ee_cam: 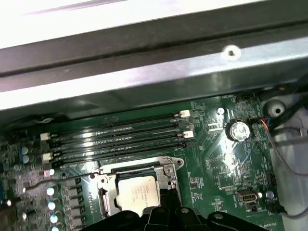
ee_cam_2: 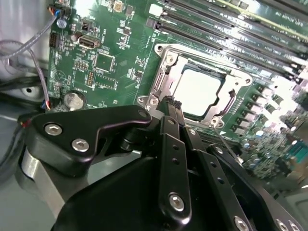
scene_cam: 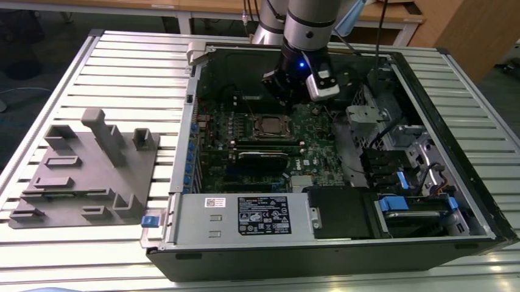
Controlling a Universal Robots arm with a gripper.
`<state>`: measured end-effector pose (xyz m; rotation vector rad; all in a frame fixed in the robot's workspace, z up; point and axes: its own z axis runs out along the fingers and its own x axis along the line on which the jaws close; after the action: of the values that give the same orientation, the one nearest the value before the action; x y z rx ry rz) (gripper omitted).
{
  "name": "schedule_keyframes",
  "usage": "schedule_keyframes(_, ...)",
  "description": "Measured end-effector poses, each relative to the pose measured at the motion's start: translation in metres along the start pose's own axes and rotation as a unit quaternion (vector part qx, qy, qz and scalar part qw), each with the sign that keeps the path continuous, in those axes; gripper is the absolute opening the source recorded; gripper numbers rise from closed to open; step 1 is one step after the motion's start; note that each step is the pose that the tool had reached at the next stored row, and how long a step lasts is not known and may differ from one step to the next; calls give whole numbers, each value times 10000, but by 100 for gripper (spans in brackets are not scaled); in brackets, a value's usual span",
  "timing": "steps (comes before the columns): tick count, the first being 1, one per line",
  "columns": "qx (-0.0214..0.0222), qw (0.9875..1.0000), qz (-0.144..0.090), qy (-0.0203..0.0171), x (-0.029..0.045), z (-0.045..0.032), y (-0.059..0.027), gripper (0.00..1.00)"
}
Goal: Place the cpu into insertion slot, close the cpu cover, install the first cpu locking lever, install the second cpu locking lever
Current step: 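Close the cpu cover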
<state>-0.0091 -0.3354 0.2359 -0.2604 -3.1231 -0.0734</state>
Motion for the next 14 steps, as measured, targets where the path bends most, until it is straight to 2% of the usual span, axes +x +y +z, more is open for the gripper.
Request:
schedule_keyframes(4,2,9997,-245,11,0,0,0,11)
schedule_keyframes(9,2,9987,-502,19,0,4,-1,11)
schedule_keyframes(14,-16,9983,-591,2,16,16,-35,11)
